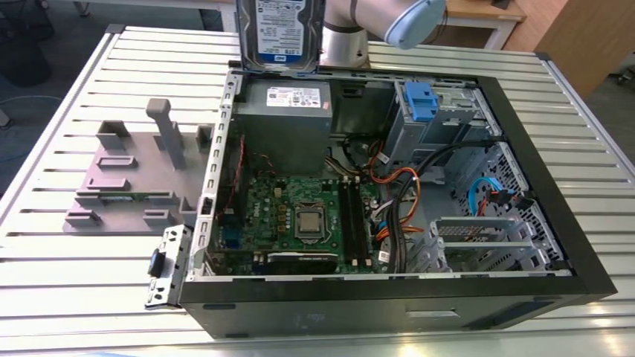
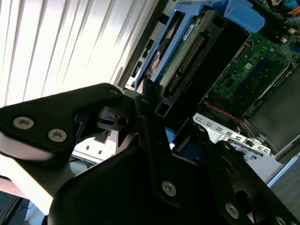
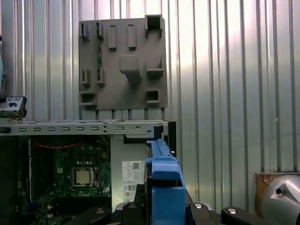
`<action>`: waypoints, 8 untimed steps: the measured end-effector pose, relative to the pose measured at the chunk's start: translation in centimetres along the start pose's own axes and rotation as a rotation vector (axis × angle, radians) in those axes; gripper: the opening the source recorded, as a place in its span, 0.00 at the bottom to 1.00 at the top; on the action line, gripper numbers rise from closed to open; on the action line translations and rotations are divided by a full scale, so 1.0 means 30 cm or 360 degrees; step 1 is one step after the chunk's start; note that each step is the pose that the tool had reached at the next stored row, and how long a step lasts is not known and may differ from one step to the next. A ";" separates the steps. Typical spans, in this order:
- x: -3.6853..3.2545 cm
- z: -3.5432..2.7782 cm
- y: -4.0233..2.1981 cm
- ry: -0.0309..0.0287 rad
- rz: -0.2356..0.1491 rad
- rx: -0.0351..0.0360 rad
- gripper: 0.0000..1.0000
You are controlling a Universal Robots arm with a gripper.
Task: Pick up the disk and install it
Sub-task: 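Pick up the disk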
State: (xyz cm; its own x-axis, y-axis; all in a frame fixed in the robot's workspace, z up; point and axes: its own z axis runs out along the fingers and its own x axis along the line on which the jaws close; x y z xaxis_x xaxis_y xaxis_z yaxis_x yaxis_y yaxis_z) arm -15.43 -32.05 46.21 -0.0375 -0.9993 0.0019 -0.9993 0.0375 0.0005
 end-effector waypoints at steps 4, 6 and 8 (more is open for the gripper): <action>0.000 0.000 -0.007 0.00000 0.0000 0.0000 0.36; 0.000 0.000 -0.011 0.00000 0.0000 0.0000 0.36; -0.001 0.000 -0.014 -0.00001 0.0000 0.0000 0.36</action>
State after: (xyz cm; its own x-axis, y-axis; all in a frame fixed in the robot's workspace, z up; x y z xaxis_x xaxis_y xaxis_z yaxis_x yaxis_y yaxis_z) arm -15.00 -32.05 46.21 -0.0376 -0.9993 0.0019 -0.9993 0.0376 0.0005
